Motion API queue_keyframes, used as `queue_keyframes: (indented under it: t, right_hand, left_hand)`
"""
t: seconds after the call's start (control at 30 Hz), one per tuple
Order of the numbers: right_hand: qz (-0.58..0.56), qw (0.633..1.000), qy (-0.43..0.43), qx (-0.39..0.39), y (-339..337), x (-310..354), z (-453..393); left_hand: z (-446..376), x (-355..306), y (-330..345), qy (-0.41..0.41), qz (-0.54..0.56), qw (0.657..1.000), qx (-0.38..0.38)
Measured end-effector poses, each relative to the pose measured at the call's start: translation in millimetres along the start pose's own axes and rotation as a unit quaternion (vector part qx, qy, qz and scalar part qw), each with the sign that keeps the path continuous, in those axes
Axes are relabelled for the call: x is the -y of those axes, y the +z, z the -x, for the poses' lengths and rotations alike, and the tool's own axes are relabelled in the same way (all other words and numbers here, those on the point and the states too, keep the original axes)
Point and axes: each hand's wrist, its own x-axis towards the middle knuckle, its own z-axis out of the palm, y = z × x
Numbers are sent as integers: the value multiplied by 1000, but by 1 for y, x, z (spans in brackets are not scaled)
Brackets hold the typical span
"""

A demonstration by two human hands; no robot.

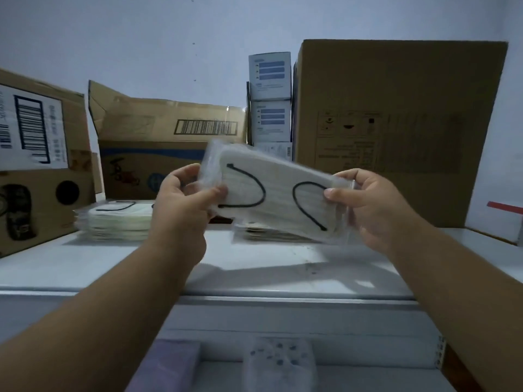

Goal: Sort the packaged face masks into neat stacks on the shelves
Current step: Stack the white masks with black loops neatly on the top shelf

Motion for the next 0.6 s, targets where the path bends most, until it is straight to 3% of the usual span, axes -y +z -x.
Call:
queue_keyframes:
  t: [0.1, 0.2, 0.4, 0.6]
  right_hand:
    - [78, 996, -27, 19, -6, 3, 4]
    - [111, 993, 4, 29, -8, -6, 8]
    - [19, 990, 128, 59, -15, -15, 24]
    - [-27, 987, 137, 83, -10, -11, 29]
  left_hand:
    - [-1, -2, -7, -3, -171, 982, 78]
    - [-4, 0, -10, -40, -239, 964, 108]
    - [-2, 8, -21, -98, -178, 966, 161]
    - [-1, 11, -17, -113, -144, 961, 210]
